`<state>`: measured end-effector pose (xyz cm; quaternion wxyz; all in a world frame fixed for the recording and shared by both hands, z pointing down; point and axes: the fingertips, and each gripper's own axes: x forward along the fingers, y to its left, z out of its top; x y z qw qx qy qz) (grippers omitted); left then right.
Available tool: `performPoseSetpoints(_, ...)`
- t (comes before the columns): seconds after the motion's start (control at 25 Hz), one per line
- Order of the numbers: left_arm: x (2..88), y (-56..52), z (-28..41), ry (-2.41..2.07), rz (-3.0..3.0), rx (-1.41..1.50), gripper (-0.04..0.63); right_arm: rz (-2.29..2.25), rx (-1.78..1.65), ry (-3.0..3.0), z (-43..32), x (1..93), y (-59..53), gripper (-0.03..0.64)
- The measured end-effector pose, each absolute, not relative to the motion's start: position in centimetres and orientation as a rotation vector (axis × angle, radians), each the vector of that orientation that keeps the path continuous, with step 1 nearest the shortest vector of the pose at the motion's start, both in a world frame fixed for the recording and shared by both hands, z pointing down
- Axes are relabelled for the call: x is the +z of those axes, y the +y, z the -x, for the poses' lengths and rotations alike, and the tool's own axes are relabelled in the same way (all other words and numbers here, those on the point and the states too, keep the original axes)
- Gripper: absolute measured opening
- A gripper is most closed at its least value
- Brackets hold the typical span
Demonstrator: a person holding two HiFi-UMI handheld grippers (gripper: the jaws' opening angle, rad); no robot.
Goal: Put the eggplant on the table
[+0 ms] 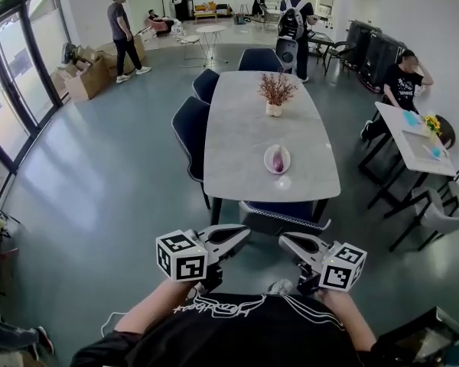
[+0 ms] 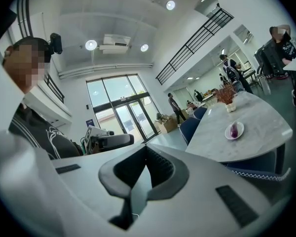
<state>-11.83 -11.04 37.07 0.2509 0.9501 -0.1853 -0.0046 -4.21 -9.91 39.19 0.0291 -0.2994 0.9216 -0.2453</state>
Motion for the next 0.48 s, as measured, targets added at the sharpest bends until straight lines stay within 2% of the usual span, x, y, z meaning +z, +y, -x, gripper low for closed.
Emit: performPoseSetpoints(0.48, 37.1, -9.2, 13.2, -0.501, -2.604, -0.001, 0.009, 0.939, -0.713, 2.828, 5.5, 38.6, -8.0, 0.006)
